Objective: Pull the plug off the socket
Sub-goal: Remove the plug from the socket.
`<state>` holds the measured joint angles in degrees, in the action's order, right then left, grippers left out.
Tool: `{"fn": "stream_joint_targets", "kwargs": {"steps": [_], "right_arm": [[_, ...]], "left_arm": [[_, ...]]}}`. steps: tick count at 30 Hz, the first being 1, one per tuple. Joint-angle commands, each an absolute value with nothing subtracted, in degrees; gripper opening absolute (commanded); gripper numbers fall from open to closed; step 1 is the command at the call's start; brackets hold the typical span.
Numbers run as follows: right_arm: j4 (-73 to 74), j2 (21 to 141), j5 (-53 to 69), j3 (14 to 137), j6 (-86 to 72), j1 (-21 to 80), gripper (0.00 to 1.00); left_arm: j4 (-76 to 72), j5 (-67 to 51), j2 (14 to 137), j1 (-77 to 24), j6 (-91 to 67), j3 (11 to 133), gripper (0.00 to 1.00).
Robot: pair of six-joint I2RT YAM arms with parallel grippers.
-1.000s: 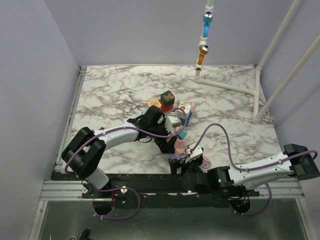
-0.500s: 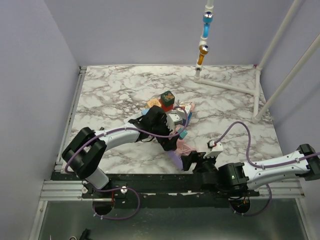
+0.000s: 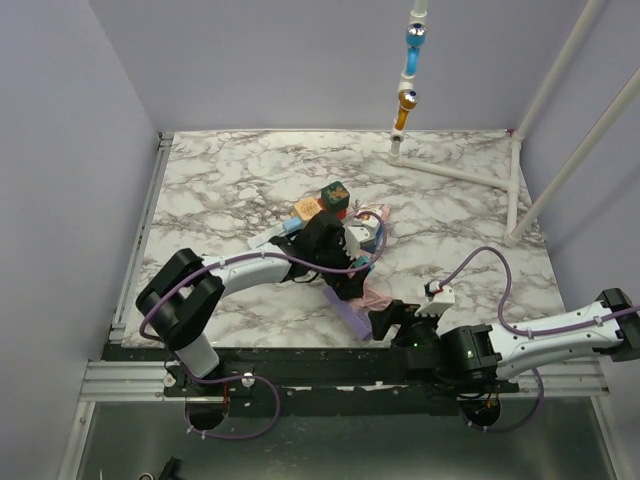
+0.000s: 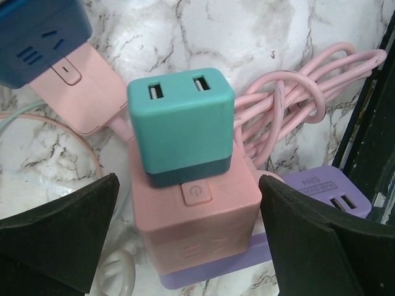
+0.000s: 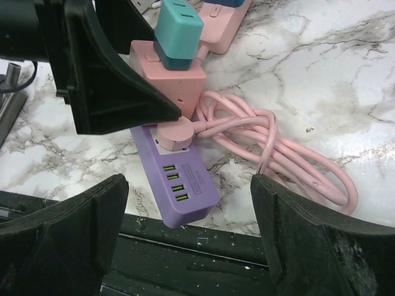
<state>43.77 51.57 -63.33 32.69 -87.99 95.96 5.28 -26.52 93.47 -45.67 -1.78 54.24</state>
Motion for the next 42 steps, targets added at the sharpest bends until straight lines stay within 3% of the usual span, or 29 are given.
{"fn": "stream_joint_targets", "kwargs": {"steps": [1,3,6,14,24,30,34,38,42], "right_arm": [[46.99,50.48,-64.75,32.19,-91.49,96.29,0.88],[47.6,50.02,-64.97,32.11,-92.03,96.32,0.88],[48.0,49.09,-65.32,31.8,-92.55,96.25,0.88],[48.39,46.71,-66.76,31.84,-91.4,96.31,0.88],[48.37,39.41,-71.54,31.94,-88.2,96.26,0.86],[38.63,39.69,-64.88,28.15,-86.69,93.96,0.86],[16.5,36.87,-48.14,23.11,-68.01,80.42,0.86],[1.98,40.07,-19.01,20.29,-60.13,56.37,0.86],[-10.99,45.75,0.5,19.54,-56.72,43.89,0.87]], "left_arm": [[5.67,-21.49,95.06,-48.47,-1.68,55.37,0.99],[6.13,-19.18,95.33,-49.2,-1.32,55.46,0.97],[6.9,-16.12,95.47,-49.22,-0.81,56.32,0.83],[9.17,-16.32,92.26,-47.95,-0.57,56.88,0.29],[22.24,-23.51,82.37,-41.73,6.5,57.36,0.16],[22.22,-29.74,74.2,-40.6,11.8,55.47,0.16],[16.06,-32.63,68.48,-40.7,13.6,48.85,0.12],[15.03,-33.21,67.1,-40.86,13.14,46.37,0.04],[11.72,-32.77,65.85,-41.08,13.38,44.08,0.02]]}}
